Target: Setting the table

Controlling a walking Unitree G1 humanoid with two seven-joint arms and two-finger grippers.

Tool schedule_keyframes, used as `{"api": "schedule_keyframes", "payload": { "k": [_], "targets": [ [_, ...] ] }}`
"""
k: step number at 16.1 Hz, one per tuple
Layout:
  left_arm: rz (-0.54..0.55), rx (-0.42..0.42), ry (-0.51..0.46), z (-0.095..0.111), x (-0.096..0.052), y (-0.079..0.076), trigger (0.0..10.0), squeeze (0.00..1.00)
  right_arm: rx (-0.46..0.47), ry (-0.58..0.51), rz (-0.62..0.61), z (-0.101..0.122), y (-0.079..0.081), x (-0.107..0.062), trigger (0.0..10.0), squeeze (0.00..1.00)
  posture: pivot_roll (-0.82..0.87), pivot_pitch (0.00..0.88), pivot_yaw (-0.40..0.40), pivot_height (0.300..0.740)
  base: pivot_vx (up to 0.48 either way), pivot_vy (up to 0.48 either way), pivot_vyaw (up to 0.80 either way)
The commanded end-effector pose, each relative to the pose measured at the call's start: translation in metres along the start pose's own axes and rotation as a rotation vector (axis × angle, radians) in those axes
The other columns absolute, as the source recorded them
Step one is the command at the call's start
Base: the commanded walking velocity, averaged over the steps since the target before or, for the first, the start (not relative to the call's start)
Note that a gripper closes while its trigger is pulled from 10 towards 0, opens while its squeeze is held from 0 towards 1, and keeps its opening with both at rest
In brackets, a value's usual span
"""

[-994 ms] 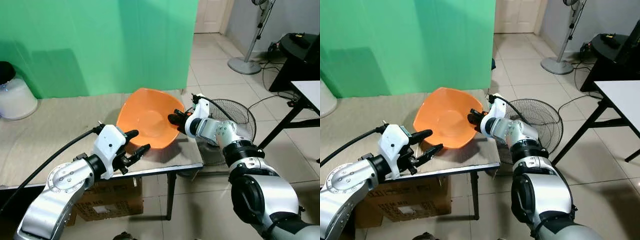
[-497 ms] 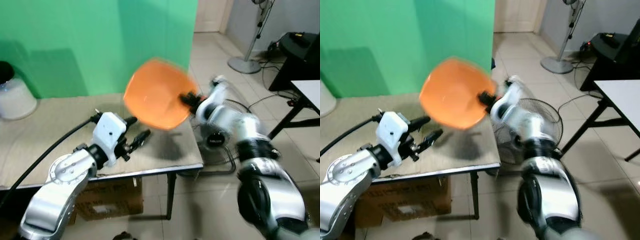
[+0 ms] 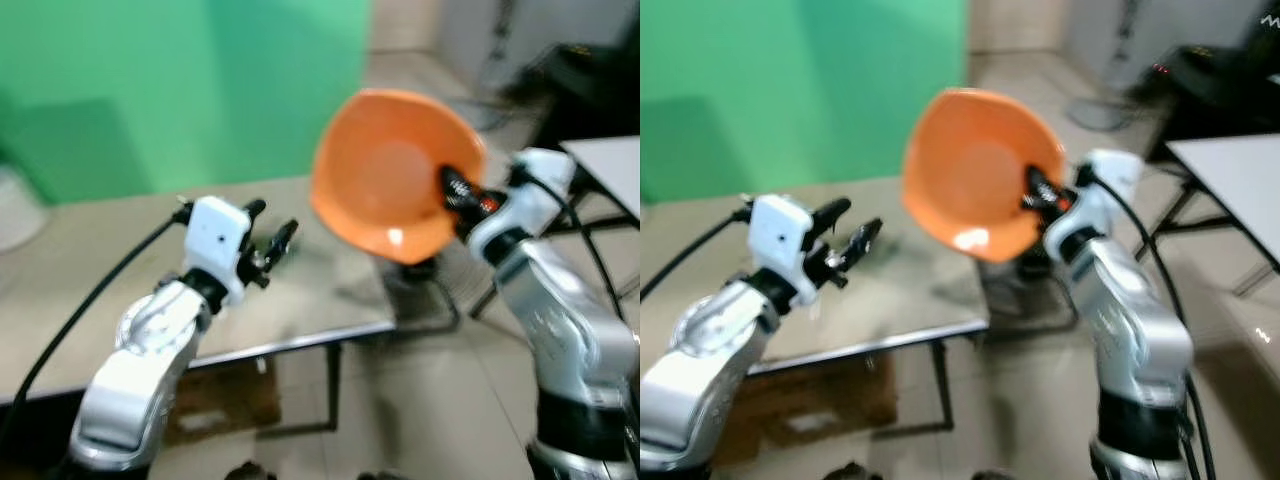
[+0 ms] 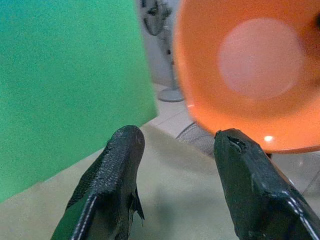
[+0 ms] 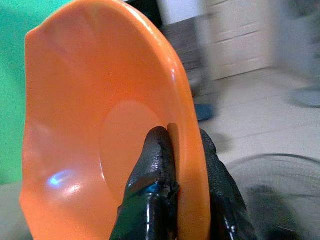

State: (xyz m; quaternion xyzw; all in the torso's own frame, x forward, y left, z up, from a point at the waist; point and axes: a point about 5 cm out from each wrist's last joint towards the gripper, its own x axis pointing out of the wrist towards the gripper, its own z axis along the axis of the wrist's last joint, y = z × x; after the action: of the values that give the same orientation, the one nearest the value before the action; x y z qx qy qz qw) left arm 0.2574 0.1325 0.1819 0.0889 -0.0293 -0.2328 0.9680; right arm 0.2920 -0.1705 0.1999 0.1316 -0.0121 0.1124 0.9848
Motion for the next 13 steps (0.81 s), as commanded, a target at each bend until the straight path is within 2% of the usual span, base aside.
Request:
{"api": "schedule_keyframes", "payload": {
  "k": [1,2,5,6,8,13],
  "targets": [
    [0.042,0.007,0.013,-0.003,0.003,0.000,10.0,0.00,-0.036,-0.063,-0.042,0.012,-0.002,-0.007,10.0,0.00,0.11,0.000,0.011,0.740,0.000,0.000,-0.80],
    [0.088,-0.016,0.011,-0.004,0.005,0.002,10.0,0.00,-0.072,-0.047,-0.090,0.009,-0.006,-0.014,10.0,0.00,0.09,0.000,0.019,0.740,0.000,0.000,-0.80],
    [0.090,-0.024,0.002,-0.004,0.007,-0.001,10.0,0.00,-0.113,-0.024,-0.125,0.000,-0.003,-0.022,10.0,0.00,0.09,0.000,0.022,0.740,0.000,0.000,-0.80],
    [0.110,-0.039,0.002,-0.003,0.006,0.003,10.0,0.00,-0.115,-0.012,-0.139,-0.002,-0.003,-0.024,10.0,0.00,0.10,0.000,0.018,0.740,0.000,0.000,-0.80],
    [0.128,-0.027,0.012,-0.004,0.004,0.006,10.0,0.00,-0.109,-0.004,-0.148,-0.005,-0.004,-0.025,10.0,0.00,0.10,0.000,0.016,0.740,0.000,0.000,-0.80],
    [0.189,-0.066,0.004,-0.004,0.001,0.014,10.0,0.00,-0.122,0.019,-0.122,-0.010,0.005,-0.022,10.0,0.00,0.11,0.000,0.012,0.740,0.000,0.000,-0.80]
  ]
}}
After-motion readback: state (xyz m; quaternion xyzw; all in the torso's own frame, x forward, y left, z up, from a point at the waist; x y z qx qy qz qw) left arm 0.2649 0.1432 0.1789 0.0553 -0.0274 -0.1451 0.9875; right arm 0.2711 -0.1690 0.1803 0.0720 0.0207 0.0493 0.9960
